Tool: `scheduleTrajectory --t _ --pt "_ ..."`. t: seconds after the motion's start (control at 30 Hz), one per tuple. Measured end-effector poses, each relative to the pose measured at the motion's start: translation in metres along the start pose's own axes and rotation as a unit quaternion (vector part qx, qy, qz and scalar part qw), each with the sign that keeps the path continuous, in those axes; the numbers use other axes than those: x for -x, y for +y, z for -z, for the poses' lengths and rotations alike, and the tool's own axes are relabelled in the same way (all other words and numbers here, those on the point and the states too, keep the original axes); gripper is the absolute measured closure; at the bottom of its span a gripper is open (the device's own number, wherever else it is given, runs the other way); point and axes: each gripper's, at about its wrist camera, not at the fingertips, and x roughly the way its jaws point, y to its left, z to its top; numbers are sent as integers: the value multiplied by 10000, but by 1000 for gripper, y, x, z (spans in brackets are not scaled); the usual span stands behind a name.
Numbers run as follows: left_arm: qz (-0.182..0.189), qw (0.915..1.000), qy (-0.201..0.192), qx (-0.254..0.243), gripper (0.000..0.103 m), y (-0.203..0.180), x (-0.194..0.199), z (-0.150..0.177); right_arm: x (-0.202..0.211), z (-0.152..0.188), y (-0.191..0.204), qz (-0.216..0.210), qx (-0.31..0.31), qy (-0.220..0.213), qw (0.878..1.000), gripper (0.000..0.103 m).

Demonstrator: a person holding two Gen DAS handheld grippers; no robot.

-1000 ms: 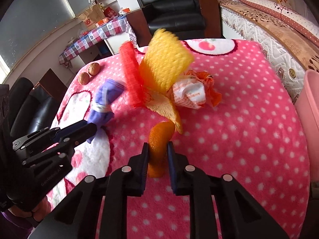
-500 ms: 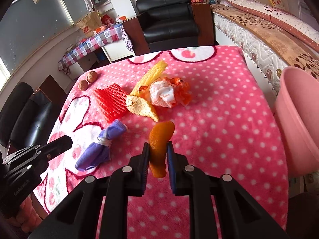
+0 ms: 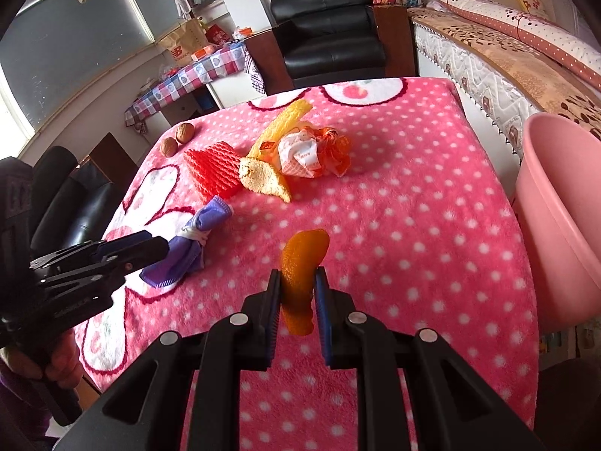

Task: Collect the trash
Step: 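Carry the purple cloth and orange piece over the pink bucket, then open the left tool to drop the purple cloth while the right tool releases the orange piece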

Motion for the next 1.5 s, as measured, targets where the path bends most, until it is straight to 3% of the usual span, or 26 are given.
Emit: scheduleTrajectory --t 0.17,0.23,0.6,0.97,1.1,1.37,1.5 --pt "-38 9999 99 39 68 -7 -7 7 0 6 -7 -88 -58 54 9999 86" --pt "-194 9998 64 -46 80 -13 -7 9 2 7 -11 -128 -87 33 9999 86" --pt "-80 9980 -625 -31 84 -41 29 -4 28 8 -24 -184 -141 -345 9991 86" --pt "197 9900 -1326 -439 84 -123 39 -32 79 -13 -71 296 -417 -1042 9932 86" --pt "494 9863 -1514 -435 84 -160 32 -45 100 -14 -101 566 -705 -1288 9875 85" --pt "1002 9802 -1473 -868 84 -232 7 -58 127 -12 -164 1046 -1216 -1551 9748 85" --pt "951 9800 -1439 -993 84 -258 -10 -62 129 -12 -187 1137 -1323 -1532 9727 85"
